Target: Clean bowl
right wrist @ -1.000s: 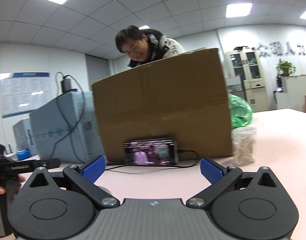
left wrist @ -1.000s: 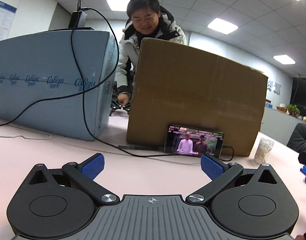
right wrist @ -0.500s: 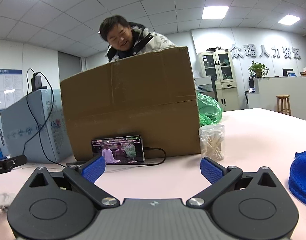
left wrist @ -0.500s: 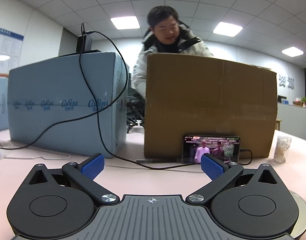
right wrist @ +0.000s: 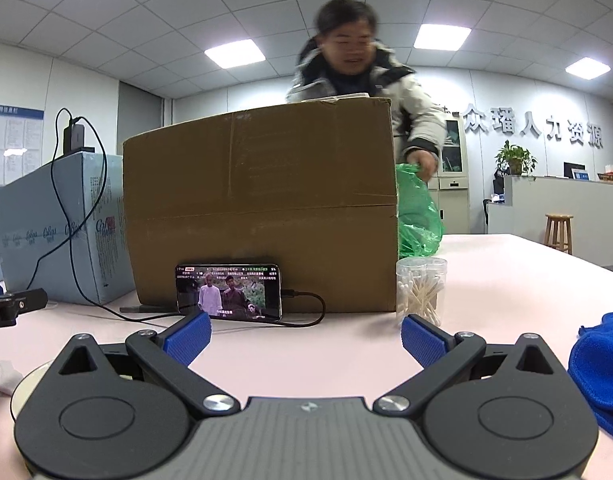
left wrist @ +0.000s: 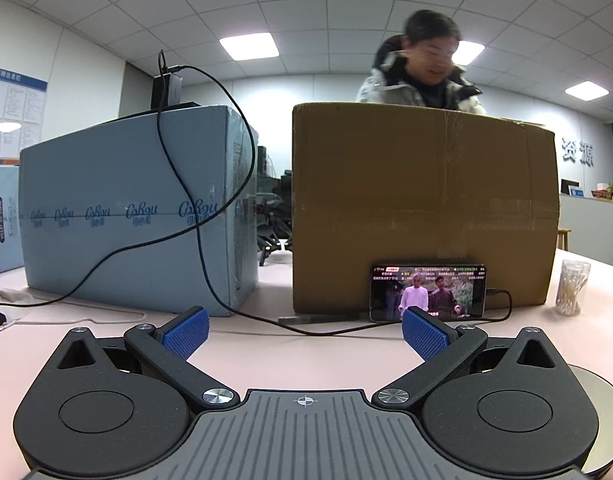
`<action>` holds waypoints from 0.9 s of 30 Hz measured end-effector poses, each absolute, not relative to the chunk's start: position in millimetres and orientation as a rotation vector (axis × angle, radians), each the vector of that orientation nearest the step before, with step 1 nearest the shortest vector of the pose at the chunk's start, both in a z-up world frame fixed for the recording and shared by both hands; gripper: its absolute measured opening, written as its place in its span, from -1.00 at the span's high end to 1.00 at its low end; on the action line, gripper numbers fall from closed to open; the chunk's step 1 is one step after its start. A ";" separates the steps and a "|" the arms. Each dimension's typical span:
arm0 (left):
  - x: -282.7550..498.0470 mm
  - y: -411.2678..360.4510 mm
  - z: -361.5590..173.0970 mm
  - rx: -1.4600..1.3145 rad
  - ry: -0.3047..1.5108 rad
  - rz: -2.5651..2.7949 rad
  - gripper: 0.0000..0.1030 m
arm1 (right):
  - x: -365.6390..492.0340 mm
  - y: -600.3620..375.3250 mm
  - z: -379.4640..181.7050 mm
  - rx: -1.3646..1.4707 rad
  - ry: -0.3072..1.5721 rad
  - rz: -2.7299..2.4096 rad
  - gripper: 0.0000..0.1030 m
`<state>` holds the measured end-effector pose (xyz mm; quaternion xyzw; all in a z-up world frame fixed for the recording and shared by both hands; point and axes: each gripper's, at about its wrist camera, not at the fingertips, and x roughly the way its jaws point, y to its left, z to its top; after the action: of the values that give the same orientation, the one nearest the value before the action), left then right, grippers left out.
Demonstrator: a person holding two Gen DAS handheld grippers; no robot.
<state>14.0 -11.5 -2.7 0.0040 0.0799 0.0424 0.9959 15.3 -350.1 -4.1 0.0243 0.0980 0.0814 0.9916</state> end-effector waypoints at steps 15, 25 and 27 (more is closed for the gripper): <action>13.8 -14.6 -3.1 0.014 0.161 0.085 -1.00 | 14.4 -346.6 -3.7 0.030 0.197 0.134 -1.00; 15.9 -12.5 -3.5 0.008 0.179 0.097 -1.00 | 15.6 -352.2 -3.7 0.065 0.207 0.146 -1.00; 15.4 -12.3 -3.6 0.007 0.178 0.095 -1.00 | 15.8 -352.6 -3.8 0.067 0.209 0.148 -1.00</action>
<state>15.4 -12.3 -3.6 0.0033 0.0887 0.0473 0.9949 15.8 -352.6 -3.8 0.0336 0.1040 0.0738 0.9913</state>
